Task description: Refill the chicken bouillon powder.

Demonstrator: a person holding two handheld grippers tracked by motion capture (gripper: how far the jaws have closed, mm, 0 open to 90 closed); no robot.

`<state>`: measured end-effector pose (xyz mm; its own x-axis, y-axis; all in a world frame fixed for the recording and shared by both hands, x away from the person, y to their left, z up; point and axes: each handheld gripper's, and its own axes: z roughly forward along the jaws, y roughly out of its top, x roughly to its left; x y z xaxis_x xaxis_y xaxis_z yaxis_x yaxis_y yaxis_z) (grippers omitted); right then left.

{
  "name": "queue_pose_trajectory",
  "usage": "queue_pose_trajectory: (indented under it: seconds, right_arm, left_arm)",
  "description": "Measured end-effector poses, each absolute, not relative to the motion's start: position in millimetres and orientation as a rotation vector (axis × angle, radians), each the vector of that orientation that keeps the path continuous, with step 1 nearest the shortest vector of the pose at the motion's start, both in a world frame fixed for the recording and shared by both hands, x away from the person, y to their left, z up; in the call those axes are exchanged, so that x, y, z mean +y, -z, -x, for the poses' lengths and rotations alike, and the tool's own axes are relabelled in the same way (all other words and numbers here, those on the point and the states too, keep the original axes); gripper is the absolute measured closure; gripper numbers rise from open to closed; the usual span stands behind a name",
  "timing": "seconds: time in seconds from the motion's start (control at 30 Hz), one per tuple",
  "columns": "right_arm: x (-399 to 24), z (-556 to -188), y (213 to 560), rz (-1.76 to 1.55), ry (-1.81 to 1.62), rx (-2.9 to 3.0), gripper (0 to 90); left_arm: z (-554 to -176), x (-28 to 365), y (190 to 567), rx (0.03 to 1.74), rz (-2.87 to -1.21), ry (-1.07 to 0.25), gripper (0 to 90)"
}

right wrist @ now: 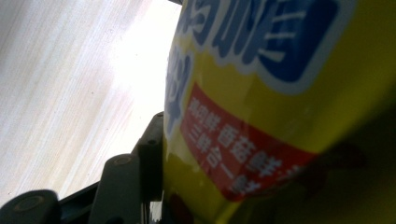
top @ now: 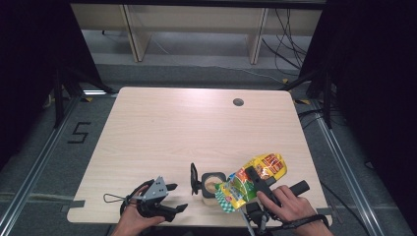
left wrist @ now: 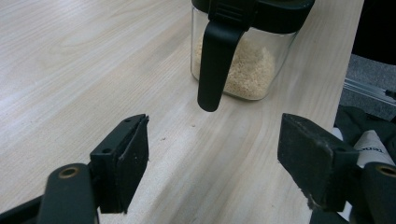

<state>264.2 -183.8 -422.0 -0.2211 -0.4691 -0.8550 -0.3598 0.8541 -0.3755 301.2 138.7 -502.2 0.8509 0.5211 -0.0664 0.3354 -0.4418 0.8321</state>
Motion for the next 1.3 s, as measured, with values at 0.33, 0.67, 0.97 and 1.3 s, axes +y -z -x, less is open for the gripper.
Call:
queue_pose_trajectory:
  seconds: [0.33, 0.67, 0.97, 1.3]
  right_arm:
    - [-184.9, -264.9, 424.6, 0.597, 0.083, 1.841, 48.6]
    - [-185.2, -264.6, 424.4, 0.593, 0.081, 1.842, 48.7]
    - [-187.3, -266.8, 424.5, 0.577, 0.057, 1.861, 48.7]
    - [-187.2, -267.2, 424.2, 0.587, 0.061, 1.86, 48.8]
  left_arm:
    - [-301.5, 138.6, 502.4, 0.621, -2.071, -0.243, 24.7]
    - [-301.2, 138.5, 502.5, 0.625, -2.069, -0.237, 24.7]
    - [-301.3, 138.9, 502.1, 0.621, -2.075, -0.245, 24.7]
    - [-301.2, 138.8, 502.2, 0.621, -2.074, -0.244, 24.7]
